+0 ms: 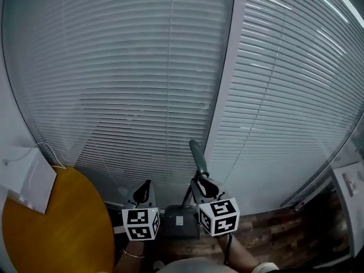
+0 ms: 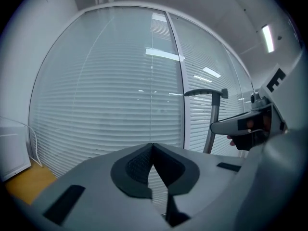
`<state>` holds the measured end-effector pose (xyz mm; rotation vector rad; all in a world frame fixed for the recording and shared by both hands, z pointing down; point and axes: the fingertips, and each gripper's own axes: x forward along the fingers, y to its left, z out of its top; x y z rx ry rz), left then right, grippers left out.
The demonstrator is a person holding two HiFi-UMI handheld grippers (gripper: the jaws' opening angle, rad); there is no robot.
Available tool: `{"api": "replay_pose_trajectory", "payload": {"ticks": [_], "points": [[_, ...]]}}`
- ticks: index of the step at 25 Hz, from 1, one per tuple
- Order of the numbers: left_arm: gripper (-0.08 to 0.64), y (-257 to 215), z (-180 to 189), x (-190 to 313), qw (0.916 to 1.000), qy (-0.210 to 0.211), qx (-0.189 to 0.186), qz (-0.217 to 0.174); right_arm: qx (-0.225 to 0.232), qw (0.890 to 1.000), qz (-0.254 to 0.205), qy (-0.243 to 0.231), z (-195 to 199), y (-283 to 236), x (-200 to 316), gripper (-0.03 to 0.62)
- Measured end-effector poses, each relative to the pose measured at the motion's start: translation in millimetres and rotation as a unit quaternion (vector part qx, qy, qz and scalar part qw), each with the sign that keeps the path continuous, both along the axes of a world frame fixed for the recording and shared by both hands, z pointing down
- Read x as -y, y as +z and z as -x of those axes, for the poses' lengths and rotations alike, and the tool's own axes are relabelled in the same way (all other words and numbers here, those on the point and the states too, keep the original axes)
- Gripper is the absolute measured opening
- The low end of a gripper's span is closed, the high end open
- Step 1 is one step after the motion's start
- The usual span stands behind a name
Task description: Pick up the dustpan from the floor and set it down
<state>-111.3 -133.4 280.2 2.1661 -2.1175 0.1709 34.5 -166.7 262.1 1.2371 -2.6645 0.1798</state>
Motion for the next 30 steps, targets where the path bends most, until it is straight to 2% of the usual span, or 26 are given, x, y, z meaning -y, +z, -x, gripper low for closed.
{"api": "replay_pose_trajectory", "payload": {"ticks": [12,22,30], "points": [[0.017,1.2,-38.6,14.2,0.9972,0.073,-0.015,-0.006,-0.012,0.997,0.003,0.076,-49.3,5.5,-5.9,0.094],[0.017,23.9,-72.1,15.7,0.9913,0.131,0.0,0.009,-0.02,0.991,0.015,0.129,-82.4,19.4,-17.2,0.094],[0.017,50.1,-83.3,7.1,0.992,0.121,-0.015,0.033,-0.023,0.993,0.03,0.116,-91.1,47.7,-11.1,0.094]]}}
